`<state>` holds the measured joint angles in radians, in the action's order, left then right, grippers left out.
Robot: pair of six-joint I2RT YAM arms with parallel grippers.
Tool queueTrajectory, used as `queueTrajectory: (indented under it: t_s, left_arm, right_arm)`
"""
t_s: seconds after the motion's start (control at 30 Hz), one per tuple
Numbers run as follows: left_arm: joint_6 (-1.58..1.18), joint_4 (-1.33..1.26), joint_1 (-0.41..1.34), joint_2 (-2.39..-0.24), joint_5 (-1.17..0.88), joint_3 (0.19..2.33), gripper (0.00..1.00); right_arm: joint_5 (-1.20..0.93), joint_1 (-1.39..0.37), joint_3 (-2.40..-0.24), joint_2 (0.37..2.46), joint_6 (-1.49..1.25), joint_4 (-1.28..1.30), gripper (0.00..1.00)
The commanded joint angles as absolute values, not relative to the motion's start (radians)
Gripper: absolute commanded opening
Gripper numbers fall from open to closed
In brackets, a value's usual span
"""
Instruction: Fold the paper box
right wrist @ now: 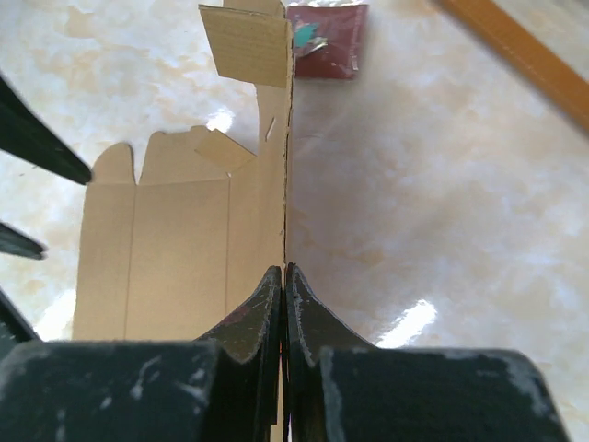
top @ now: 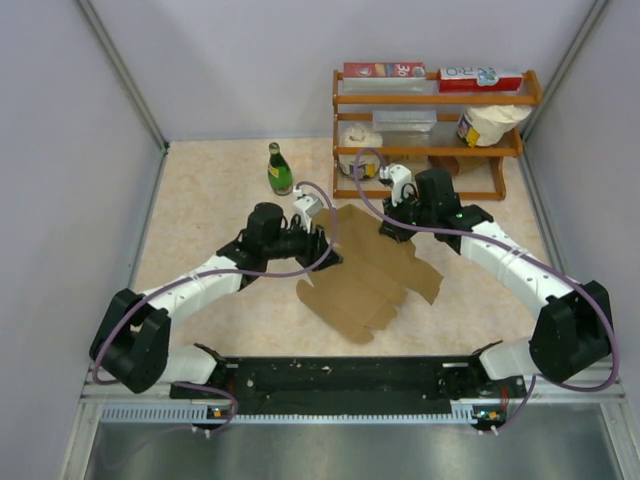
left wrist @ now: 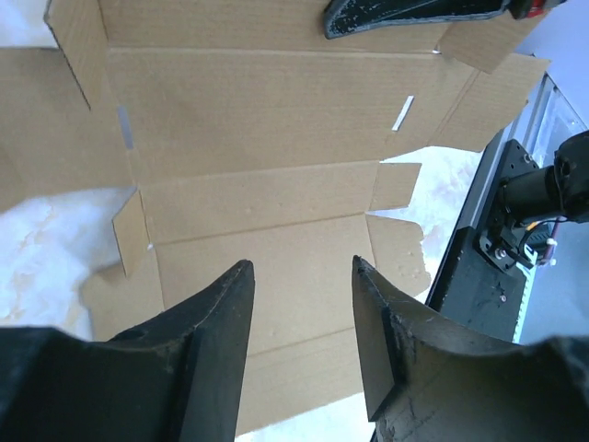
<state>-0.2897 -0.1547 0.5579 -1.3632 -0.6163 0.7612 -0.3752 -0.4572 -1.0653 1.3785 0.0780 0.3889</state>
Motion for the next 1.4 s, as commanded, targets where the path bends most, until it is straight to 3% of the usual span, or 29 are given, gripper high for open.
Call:
queueTrajectory:
  t_s: [0.0, 0.23, 0.53, 0.7, 1.07, 1.37]
  left_arm:
    - [-0.291, -0.104, 0.560, -1.286, -0.540, 0.768, 0.52]
    - [-0.347, -0.104, 0.557, -1.295, -0.465, 0.805, 0.47]
    - [-0.365, -0.098, 0.543, -1.266, -0.371, 0.792, 0.21]
    - [-0.350, -0.080, 0.529, -1.261, -0.374, 0.792, 0.00]
    - [-0.328, -0.098, 0.505, -1.321, -0.520, 0.816, 0.00]
    - [-0.315, -0.075, 0.486, -1.304, -0.505, 0.819, 0.00]
  right_arm:
    - [-0.252, -0.456, -1.120, 1.330, 0.124, 0.356, 0.00]
    - [-0.126, -0.456, -1.160, 1.368, 0.011, 0.350, 0.00]
    - [-0.101, -0.456, -1.154, 1.361, -0.040, 0.336, 0.00]
    - [-0.120, -0.456, -1.102, 1.338, -0.041, 0.279, 0.00]
    - [-0.304, -0.402, -1.052, 1.338, -0.047, 0.255, 0.00]
    - [-0.281, -0.385, -1.029, 1.315, -0.071, 0.248, 0.00]
